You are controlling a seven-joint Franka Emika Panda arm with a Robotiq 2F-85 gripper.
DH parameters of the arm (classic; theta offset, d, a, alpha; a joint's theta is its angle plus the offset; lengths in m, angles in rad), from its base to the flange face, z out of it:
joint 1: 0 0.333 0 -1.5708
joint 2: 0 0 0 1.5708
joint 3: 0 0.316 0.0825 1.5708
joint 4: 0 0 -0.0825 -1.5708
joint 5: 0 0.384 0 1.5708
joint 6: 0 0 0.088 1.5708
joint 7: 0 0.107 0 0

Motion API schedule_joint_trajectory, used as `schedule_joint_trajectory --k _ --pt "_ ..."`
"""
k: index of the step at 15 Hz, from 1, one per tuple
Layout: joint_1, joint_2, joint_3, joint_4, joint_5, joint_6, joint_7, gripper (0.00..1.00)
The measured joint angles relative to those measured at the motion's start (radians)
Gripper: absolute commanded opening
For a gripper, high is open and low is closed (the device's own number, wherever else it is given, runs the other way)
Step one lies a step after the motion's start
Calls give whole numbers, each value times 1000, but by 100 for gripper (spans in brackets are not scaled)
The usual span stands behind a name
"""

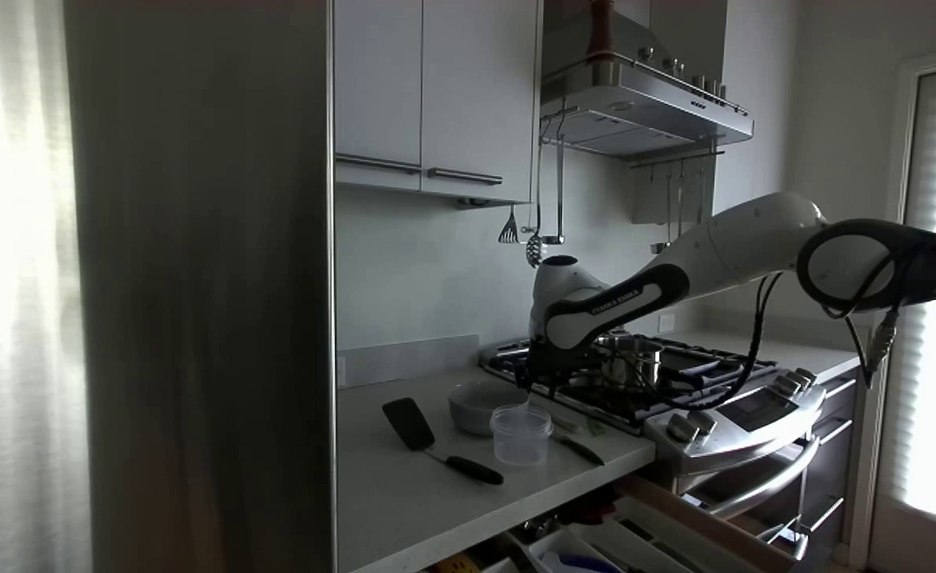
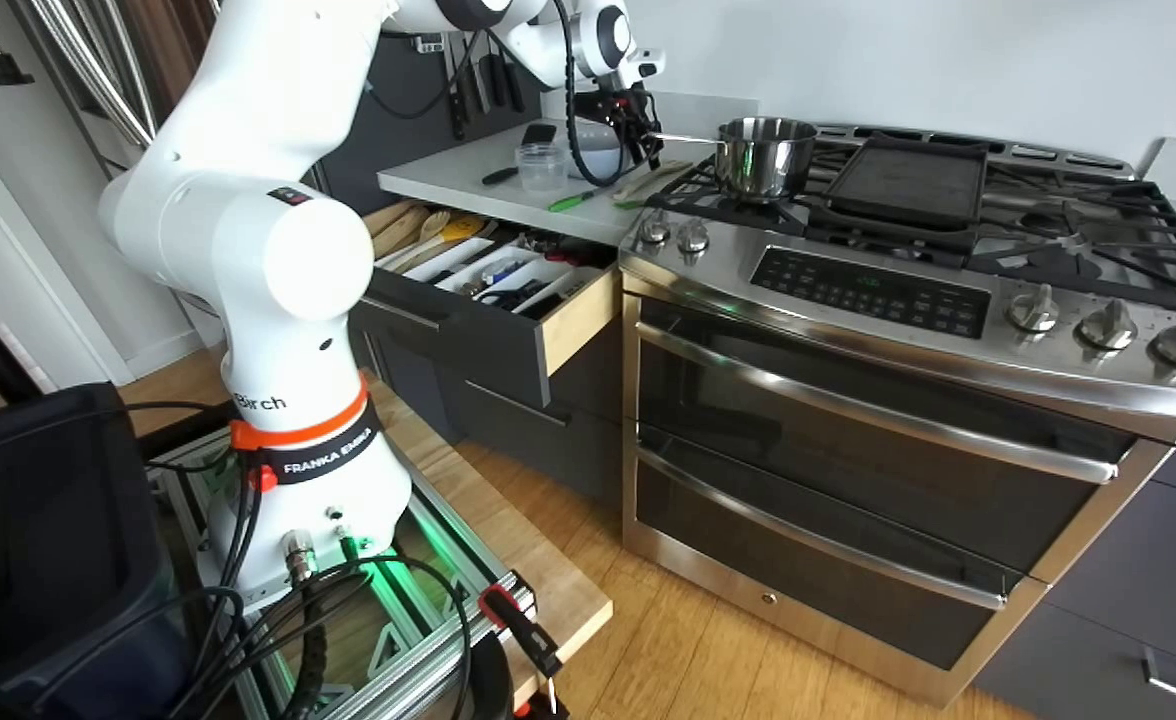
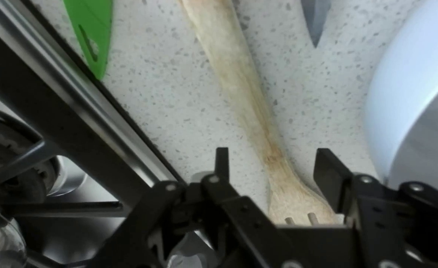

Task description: Place the gray spoon on the left side of the countertop

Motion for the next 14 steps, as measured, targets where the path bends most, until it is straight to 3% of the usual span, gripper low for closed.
schedule_joint_trajectory --k 3,14 --pt "-1 0 -3 10 7 0 -4 73" --pt "-2 11 -46 18 11 -23 1 71"
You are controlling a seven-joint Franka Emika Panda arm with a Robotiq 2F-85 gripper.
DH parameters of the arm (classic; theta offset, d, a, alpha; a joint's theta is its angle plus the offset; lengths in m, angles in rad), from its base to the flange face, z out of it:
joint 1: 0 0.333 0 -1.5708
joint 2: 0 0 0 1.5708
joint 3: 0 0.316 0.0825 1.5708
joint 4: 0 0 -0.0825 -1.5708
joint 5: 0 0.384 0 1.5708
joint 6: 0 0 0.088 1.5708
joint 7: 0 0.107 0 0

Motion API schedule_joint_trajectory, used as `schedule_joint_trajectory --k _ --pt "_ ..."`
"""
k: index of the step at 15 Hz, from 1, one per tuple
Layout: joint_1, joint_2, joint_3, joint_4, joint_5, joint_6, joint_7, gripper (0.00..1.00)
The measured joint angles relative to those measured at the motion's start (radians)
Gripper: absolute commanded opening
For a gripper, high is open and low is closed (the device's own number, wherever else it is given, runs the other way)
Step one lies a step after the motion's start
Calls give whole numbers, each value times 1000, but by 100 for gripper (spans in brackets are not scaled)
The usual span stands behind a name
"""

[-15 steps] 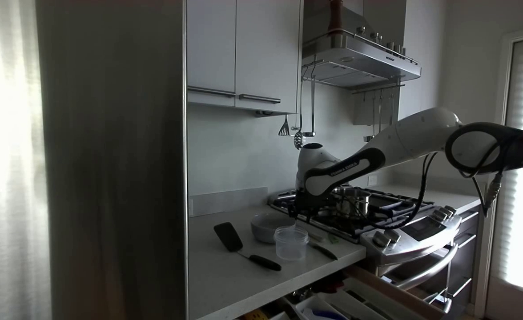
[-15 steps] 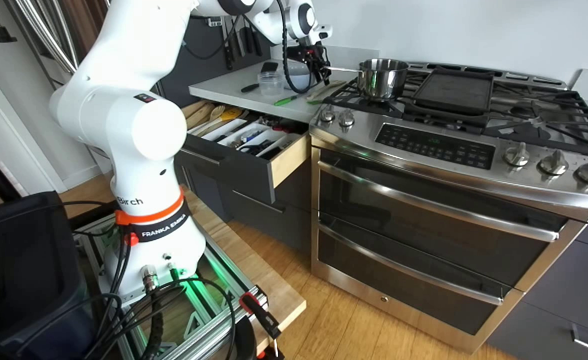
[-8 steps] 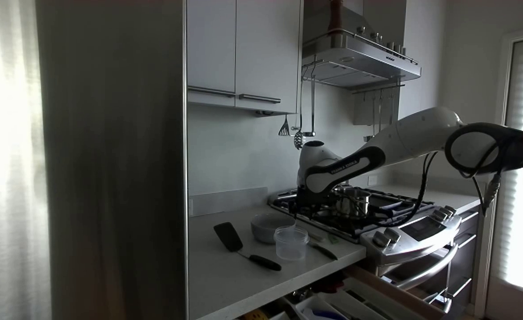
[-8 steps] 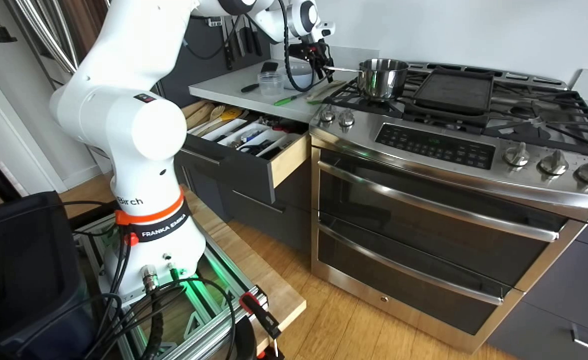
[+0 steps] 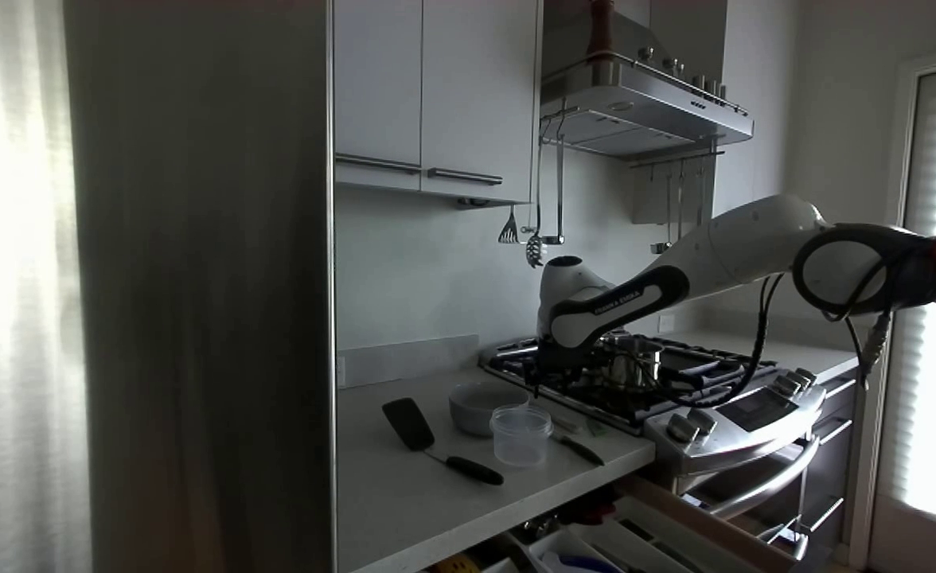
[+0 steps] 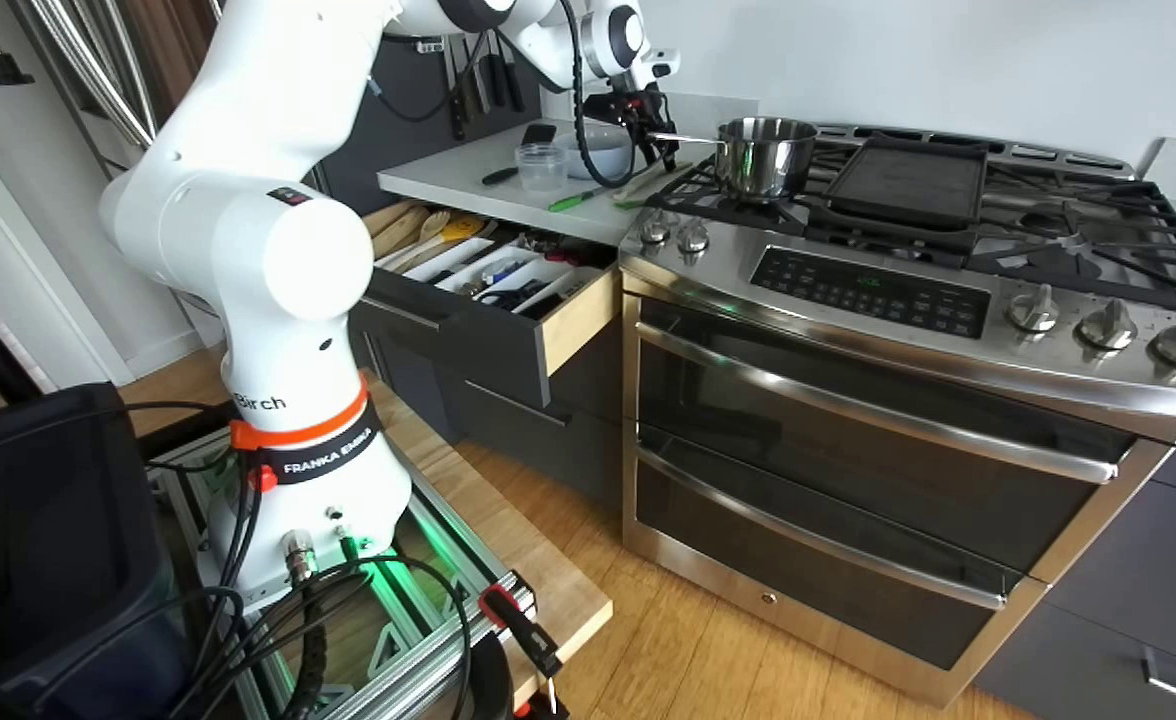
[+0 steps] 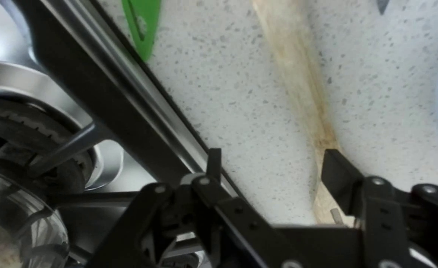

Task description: Place the gray spoon on the left side of the countertop

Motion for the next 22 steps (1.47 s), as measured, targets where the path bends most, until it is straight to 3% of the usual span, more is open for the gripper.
schedule_joint_trajectory --k 5,11,22 --pt "10 15 3 3 0 -11 -3 72" --pt "12 22 9 10 3 -20 -12 80" --pt "22 23 38 22 44 -20 -71 79"
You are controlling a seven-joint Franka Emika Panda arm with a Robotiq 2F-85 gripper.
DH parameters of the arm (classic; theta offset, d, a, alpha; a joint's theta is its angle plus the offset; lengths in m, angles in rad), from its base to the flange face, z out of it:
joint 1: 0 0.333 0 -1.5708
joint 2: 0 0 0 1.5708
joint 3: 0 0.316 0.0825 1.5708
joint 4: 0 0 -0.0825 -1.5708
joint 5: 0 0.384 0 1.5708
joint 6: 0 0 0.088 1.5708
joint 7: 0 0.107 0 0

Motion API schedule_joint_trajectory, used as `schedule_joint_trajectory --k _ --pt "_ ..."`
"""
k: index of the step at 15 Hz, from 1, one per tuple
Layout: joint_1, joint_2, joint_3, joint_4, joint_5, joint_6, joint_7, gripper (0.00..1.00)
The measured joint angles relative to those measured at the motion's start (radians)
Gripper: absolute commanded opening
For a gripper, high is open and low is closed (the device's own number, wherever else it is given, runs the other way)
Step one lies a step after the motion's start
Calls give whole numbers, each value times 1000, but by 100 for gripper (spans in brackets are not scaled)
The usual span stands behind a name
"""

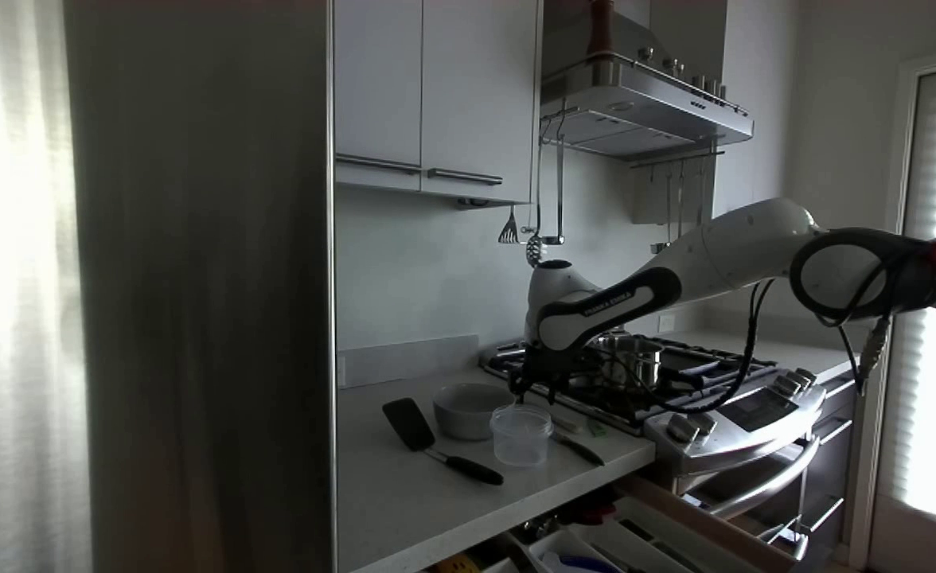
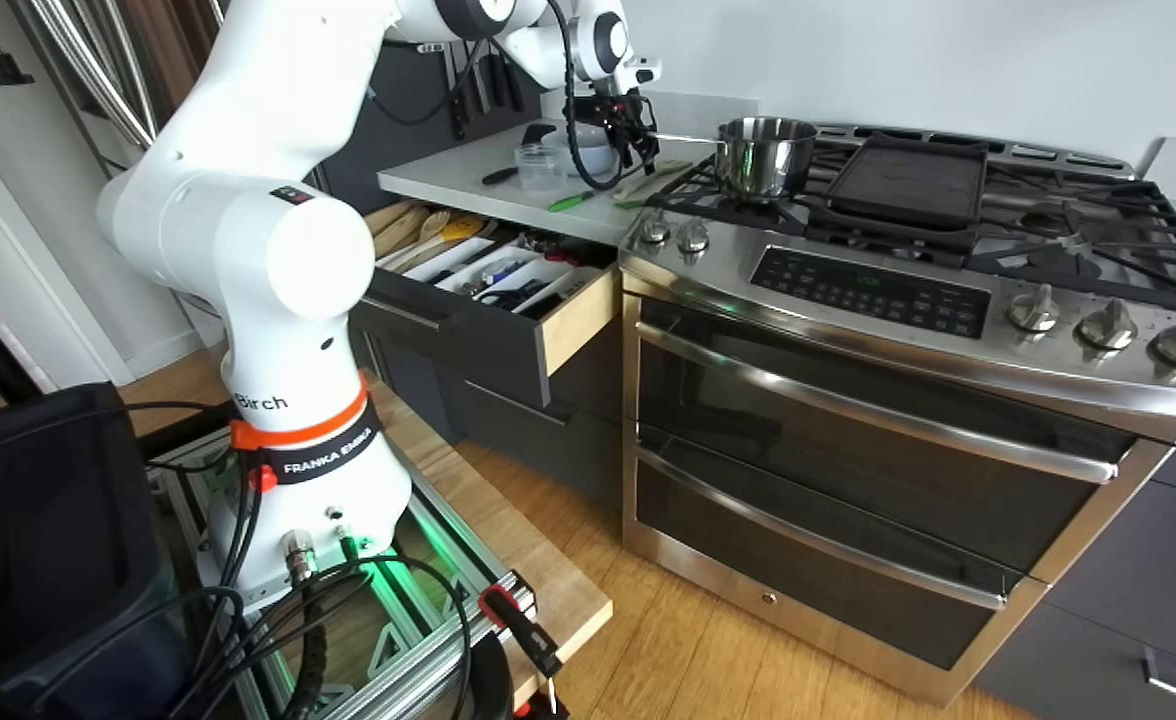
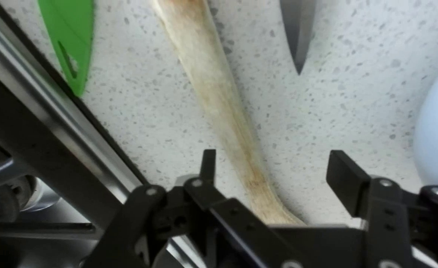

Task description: Place the gray spoon on the left side of the countertop

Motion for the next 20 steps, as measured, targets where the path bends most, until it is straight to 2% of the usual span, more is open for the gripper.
schedule_joint_trajectory --k 5,9,10,11,15,17,19,20 --pt "2 0 1 0 9 0 -12 82" --pt "-6 0 -6 -1 11 0 -13 74" --pt "-10 0 -8 -1 12 0 -13 68" --pt "-14 0 -8 -2 15 0 -14 70" --pt "-21 2 -8 -3 23 0 -24 58" --pt "-20 5 -8 -3 24 0 -31 46" --pt "-20 9 -8 -3 25 0 -43 46" --pt "-20 11 -8 -4 26 0 -50 42"
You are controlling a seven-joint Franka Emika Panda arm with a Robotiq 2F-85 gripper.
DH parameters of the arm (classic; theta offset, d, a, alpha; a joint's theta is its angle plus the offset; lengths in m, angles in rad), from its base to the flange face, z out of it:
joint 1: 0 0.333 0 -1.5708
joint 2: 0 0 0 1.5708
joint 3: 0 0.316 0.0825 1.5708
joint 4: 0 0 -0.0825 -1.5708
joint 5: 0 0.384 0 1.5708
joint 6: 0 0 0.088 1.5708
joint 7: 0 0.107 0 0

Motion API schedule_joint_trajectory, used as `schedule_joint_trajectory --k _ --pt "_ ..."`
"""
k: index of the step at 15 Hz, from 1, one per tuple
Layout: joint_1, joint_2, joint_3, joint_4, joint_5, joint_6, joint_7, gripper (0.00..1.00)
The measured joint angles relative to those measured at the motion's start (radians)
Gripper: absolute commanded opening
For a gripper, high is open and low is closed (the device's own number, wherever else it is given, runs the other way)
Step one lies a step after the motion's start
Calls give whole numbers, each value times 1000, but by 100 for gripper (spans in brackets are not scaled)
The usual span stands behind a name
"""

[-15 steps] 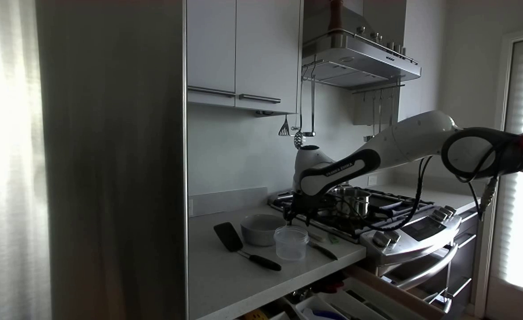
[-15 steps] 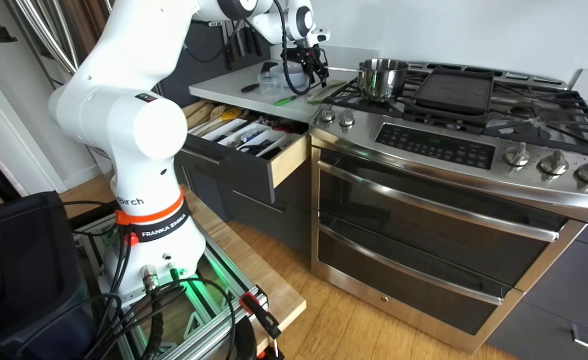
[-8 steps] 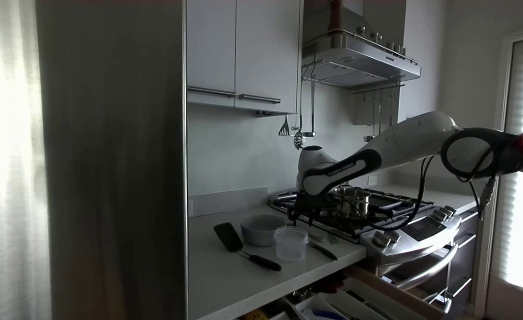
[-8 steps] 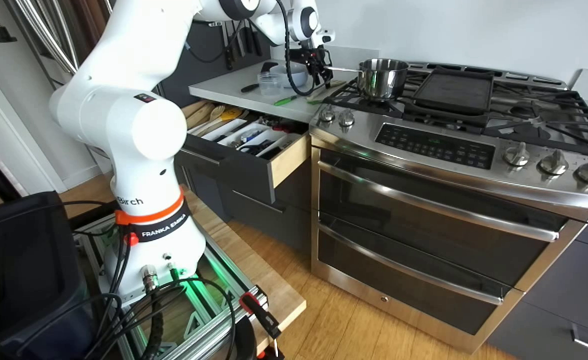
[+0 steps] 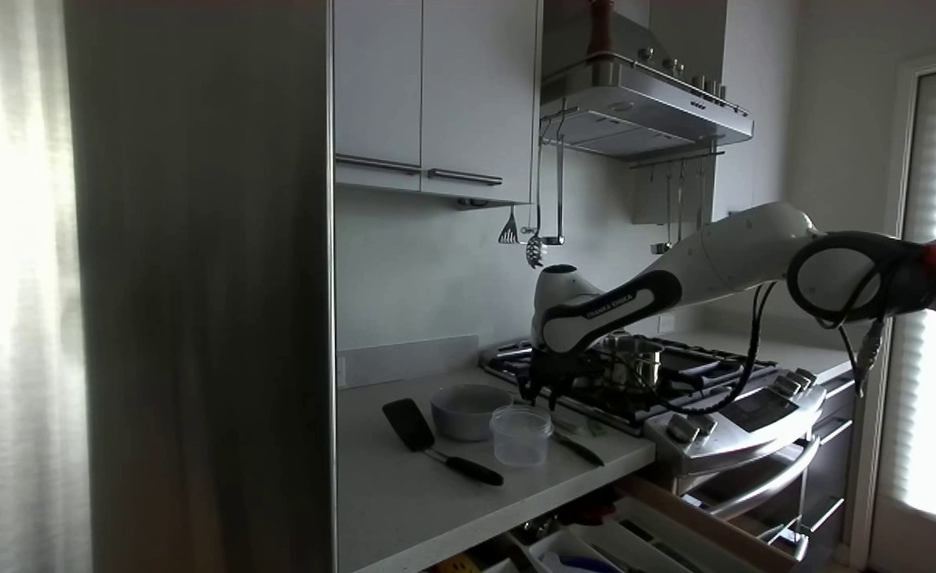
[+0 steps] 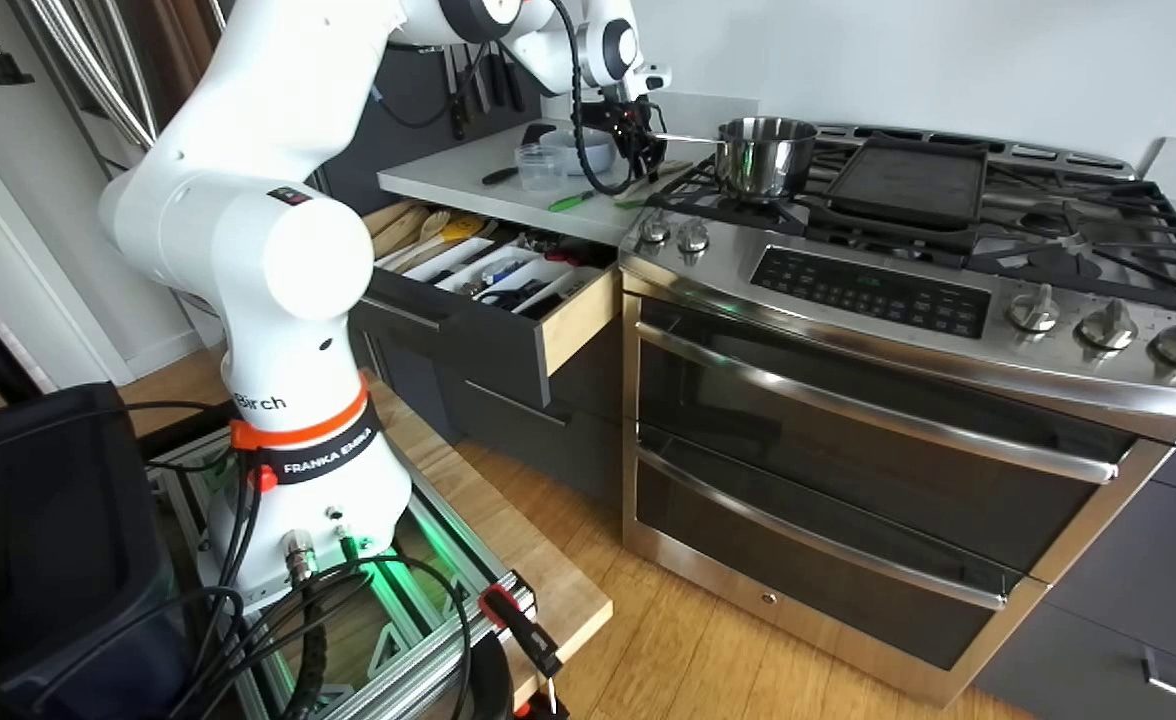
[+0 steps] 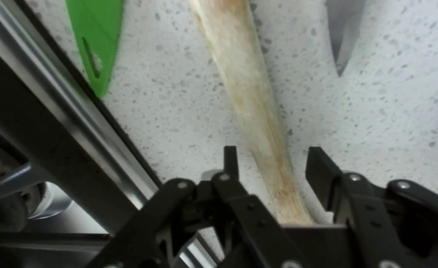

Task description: Place the gray spoon on the left side of the countertop

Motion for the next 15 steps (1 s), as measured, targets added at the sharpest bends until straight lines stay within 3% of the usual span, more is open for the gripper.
schedule_joint_trajectory --k 1,2,3,6,7,15 --pt "0 3 0 0 0 0 -3 44" --pt "0 6 0 0 1 0 -6 37" --pt "0 6 0 1 1 0 -9 22" --pt "2 6 1 2 3 1 -21 1" --pt "3 6 1 3 3 1 -23 6" --pt "5 -36 -11 14 -3 -4 -52 6"
